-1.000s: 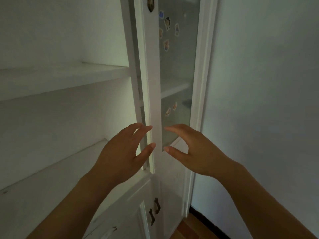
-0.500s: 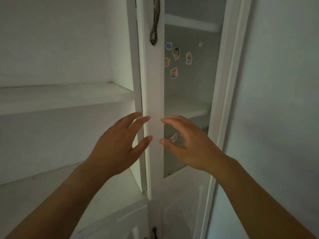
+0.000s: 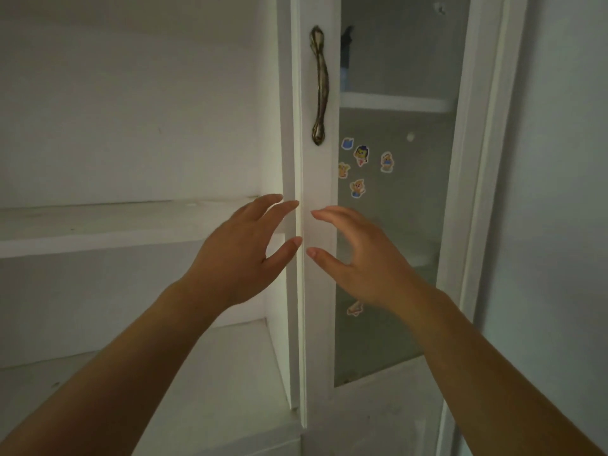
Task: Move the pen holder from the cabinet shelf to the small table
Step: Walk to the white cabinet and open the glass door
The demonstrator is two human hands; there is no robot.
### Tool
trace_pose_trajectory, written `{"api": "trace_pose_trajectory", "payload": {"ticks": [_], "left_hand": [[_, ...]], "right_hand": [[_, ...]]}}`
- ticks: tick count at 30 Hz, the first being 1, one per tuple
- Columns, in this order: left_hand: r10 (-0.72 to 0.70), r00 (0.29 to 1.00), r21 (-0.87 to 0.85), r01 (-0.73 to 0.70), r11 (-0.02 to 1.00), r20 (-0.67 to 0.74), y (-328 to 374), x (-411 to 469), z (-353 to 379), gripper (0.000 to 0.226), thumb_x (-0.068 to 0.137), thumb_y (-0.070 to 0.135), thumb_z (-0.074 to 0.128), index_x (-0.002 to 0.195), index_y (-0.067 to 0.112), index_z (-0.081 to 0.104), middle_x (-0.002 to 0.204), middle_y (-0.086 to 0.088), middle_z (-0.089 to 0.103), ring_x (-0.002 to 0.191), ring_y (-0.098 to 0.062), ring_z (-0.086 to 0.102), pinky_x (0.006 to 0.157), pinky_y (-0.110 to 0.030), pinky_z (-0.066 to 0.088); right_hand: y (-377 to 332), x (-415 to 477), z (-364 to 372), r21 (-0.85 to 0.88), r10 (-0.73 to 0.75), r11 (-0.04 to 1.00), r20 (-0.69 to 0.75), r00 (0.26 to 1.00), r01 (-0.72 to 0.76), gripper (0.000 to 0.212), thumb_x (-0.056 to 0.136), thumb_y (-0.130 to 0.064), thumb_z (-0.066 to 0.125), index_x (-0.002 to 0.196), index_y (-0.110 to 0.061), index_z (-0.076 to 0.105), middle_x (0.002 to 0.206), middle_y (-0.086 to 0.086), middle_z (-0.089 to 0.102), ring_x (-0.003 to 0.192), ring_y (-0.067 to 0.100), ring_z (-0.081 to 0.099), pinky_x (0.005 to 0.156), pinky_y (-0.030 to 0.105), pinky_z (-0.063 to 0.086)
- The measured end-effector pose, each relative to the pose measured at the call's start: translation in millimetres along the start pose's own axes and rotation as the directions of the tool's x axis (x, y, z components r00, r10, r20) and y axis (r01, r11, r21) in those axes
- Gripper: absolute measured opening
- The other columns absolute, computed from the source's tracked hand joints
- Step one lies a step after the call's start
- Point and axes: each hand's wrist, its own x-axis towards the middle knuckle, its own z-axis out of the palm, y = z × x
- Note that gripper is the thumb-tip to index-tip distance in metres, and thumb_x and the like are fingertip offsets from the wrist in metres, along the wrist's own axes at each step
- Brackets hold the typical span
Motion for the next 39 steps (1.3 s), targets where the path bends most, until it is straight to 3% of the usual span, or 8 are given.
{"api": "trace_pose_trajectory", "payload": {"ticks": [3,8,13,19,25,29,33,39], "left_hand": [[0.004,1.0,0.011,-0.004,1.0,-0.014,-0.4,11.9,-6.0,0.064,0.083,0.06,0.025,0.14,0.03,0.027,0.149,0.001,0.03,0.133,-0.02,0.032,0.104,-0.04,0.032],[0.028,0.996,0.013,-0.027,1.0,-0.079,-3.4,34.5,-19.4,0.064,0.085,0.061,0.025,0.14,0.028,0.028,0.149,0.0,0.03,0.133,-0.021,0.032,0.105,-0.044,0.035],[0.037,0.984,-0.011,-0.04,0.999,-0.175,-10.7,58.2,-34.0,0.06,0.087,0.057,0.027,0.14,0.029,0.027,0.148,0.0,0.031,0.132,-0.021,0.033,0.104,-0.045,0.036],[0.074,0.974,-0.042,-0.085,0.996,-0.214,-23.7,83.8,-40.3,0.055,0.089,0.049,0.035,0.14,0.03,0.026,0.148,0.001,0.031,0.132,-0.019,0.034,0.105,-0.042,0.034],[0.122,0.966,-0.082,-0.144,0.986,-0.23,-38.1,108.3,-40.5,0.056,0.09,0.049,0.037,0.141,0.031,0.022,0.149,0.003,0.028,0.133,-0.018,0.031,0.105,-0.037,0.03],[0.131,0.954,-0.125,-0.169,0.978,-0.27,-47.5,130.6,-40.0,0.06,0.09,0.048,0.037,0.143,0.028,0.016,0.152,0.002,0.024,0.136,-0.018,0.026,0.108,-0.036,0.025],[0.151,0.935,-0.193,-0.22,0.956,-0.319,-57.0,150.9,-31.9,0.063,0.091,0.05,0.035,0.144,0.026,0.014,0.153,0.002,0.021,0.138,-0.015,0.022,0.109,-0.033,0.022],[0.167,0.913,-0.259,-0.276,0.926,-0.373,-64.0,167.5,-20.9,0.068,0.088,0.054,0.029,0.146,0.023,0.01,0.154,0.002,0.015,0.14,-0.012,0.014,0.109,-0.028,0.016]], "right_hand": [[2.0,11.6,-7.7,0.001,-0.03,1.0,-0.026,0.999,0.03,0.049,0.089,-0.041,0.053,0.134,-0.03,0.037,0.143,-0.011,0.035,0.12,-0.007,0.028,0.079,-0.009,0.013],[0.0,34.6,-23.6,-0.026,-0.066,0.998,-0.098,0.993,0.063,0.055,0.089,-0.039,0.054,0.138,-0.027,0.032,0.146,-0.009,0.032,0.127,0.002,0.027,0.081,-0.008,0.011],[-8.1,60.7,-33.4,0.002,-0.079,0.997,-0.151,0.985,0.081,0.068,0.087,-0.037,0.058,0.142,-0.028,0.02,0.147,-0.006,0.031,0.129,0.009,0.032,0.096,0.02,0.025],[-6.0,85.5,-36.4,-0.001,-0.068,0.998,-0.243,0.968,0.069,0.074,0.086,-0.036,0.06,0.143,-0.029,0.014,0.147,-0.009,0.027,0.119,-0.004,0.029,0.093,0.019,0.027],[2.1,105.5,-33.7,-0.037,-0.041,0.999,-0.307,0.951,0.032,0.073,0.087,-0.038,0.058,0.144,-0.027,0.015,0.152,-0.007,0.021,0.134,0.013,0.029,0.106,0.029,0.03],[-1.4,119.5,-37.4,-0.096,-0.066,0.995,-0.308,0.949,0.038,0.071,0.088,-0.037,0.056,0.145,-0.024,0.016,0.152,-0.004,0.02,0.137,0.013,0.023,0.11,0.037,0.031],[-10.4,133.5,-41.3,-0.111,-0.066,0.993,-0.358,0.932,0.028,0.068,0.089,-0.031,0.056,0.145,-0.02,0.018,0.151,-0.002,0.024,0.136,0.013,0.025,0.107,0.026,0.025],[-14.4,153.4,-32.2,-0.135,-0.086,0.991,-0.488,0.869,0.022,0.064,0.087,-0.025,0.06,0.142,-0.014,0.029,0.138,0.004,0.038,0.125,0.017,0.041,0.099,0.042,0.045]]}}
